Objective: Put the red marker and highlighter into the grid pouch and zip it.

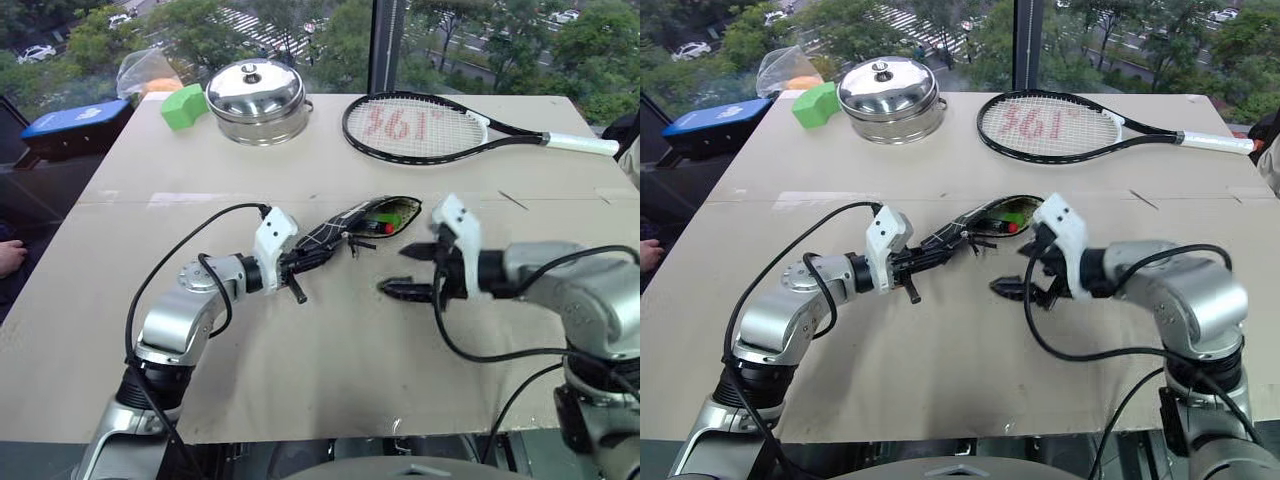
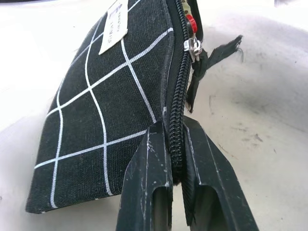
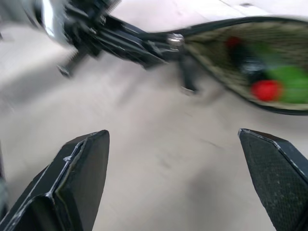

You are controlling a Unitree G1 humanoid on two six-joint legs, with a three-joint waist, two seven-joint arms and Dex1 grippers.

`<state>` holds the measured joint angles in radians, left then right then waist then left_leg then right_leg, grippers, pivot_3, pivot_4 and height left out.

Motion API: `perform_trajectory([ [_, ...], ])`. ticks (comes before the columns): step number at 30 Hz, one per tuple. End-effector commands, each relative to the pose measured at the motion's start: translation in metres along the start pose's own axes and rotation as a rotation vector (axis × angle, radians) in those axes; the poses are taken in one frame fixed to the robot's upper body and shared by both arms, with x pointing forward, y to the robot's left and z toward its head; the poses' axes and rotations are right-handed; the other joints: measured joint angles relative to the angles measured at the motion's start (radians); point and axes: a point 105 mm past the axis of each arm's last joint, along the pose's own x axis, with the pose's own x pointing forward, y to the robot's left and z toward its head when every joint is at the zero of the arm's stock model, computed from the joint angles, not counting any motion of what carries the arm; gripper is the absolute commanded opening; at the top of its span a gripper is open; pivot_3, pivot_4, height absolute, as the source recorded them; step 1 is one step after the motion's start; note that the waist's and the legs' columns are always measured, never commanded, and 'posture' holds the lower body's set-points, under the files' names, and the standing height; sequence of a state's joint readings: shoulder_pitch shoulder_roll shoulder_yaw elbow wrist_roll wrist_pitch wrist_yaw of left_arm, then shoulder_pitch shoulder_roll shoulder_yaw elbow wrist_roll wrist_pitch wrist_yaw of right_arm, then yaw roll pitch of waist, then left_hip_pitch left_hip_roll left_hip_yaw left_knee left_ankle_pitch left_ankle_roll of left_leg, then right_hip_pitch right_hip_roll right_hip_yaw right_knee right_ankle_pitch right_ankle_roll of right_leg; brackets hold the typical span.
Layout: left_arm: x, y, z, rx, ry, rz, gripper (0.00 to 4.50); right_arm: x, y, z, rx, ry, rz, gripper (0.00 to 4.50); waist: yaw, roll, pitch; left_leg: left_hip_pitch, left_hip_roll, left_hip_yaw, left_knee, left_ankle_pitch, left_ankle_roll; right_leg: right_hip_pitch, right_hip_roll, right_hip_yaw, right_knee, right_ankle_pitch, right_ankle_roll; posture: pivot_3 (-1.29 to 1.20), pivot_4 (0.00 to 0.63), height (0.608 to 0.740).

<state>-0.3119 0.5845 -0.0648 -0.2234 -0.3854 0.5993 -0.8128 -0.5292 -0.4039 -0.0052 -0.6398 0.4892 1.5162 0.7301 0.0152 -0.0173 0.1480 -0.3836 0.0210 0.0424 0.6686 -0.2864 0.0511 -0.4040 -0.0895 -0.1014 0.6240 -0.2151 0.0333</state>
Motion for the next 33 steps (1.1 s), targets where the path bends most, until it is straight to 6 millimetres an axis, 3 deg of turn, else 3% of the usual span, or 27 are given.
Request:
perform_trajectory([
  [1, -0.001, -0.002, 0.014, 0.025, -0.037, -0.027, 0.0, 0.031, 0.001, -0.002, 0.097, -0.083, -0.09, 4.34, -0.002, -0.004, -0.003, 0.0, 0.0, 0.0, 0.0, 0.0, 0.0, 0.0, 0.001, 0.0, 0.0, 0.0, 0.0, 0.0, 0.15, 0.74],
  [6, -0.001, -0.004, 0.014, 0.032, -0.026, -0.046, 0.0, 0.062, -0.006, 0.015, 0.165, -0.171, -0.126, 4.34, -0.001, -0.001, -0.001, 0.0, 0.0, 0.003, 0.0, 0.003, -0.004, 0.0, 0.002, 0.002, 0.0, 0.0, 0.0, 0.0, 0.15, 0.74],
  [12, 0.0, -0.005, 0.015, 0.037, -0.024, -0.052, 0.0, 0.074, -0.011, 0.031, 0.204, -0.249, -0.115, 4.34, -0.004, -0.001, -0.001, 0.001, 0.0, 0.004, 0.0, 0.003, -0.005, 0.0, 0.003, 0.0, 0.0, 0.0, 0.001, 0.0, 0.15, 0.74],
  [15, -0.001, -0.006, 0.015, 0.038, -0.023, -0.052, 0.0, 0.075, -0.012, 0.034, 0.213, -0.269, -0.113, 3.64, -0.005, -0.001, -0.001, 0.001, 0.0, 0.004, 0.0, 0.003, -0.005, 0.0, 0.003, 0.0, 0.0, 0.0, 0.001, 0.0, 0.15, 0.74],
  [21, -0.002, -0.008, 0.013, 0.04, -0.018, -0.05, 0.0, 0.076, -0.007, 0.036, 0.221, -0.289, -0.084, 0.95, -0.006, -0.001, -0.001, 0.001, 0.001, 0.004, 0.0, 0.003, -0.005, 0.0, 0.003, 0.0, 0.0, 0.0, 0.001, 0.0, 0.15, 0.74],
  [23, -0.002, -0.008, 0.013, 0.045, -0.016, -0.051, 0.0, 0.077, -0.006, 0.036, 0.221, -0.287, -0.08, 0.26, -0.007, -0.001, -0.001, 0.001, 0.001, 0.004, 0.0, 0.003, -0.005, 0.0, 0.003, 0.0, 0.0, 0.0, 0.001, 0.0, 0.15, 0.74],
  [29, -0.004, -0.007, 0.012, 0.051, -0.014, -0.041, 0.0, 0.069, -0.015, 0.031, 0.222, -0.269, -0.157, 0.1, -0.007, -0.001, -0.001, 0.001, 0.001, 0.005, 0.0, 0.003, -0.005, 0.0, 0.003, 0.001, 0.0, 0.0, 0.001, 0.0, 0.15, 0.74],
  [33, -0.009, 0.002, 0.009, 0.057, -0.001, 0.004, 0.0, 0.02, -0.063, 0.01, 0.235, -0.227, -0.464, 0.1, -0.001, -0.001, -0.001, 0.0, 0.0, 0.004, 0.0, 0.003, -0.004, 0.0, 0.002, 0.001, 0.0, 0.0, 0.001, 0.0, 0.15, 0.74],
])
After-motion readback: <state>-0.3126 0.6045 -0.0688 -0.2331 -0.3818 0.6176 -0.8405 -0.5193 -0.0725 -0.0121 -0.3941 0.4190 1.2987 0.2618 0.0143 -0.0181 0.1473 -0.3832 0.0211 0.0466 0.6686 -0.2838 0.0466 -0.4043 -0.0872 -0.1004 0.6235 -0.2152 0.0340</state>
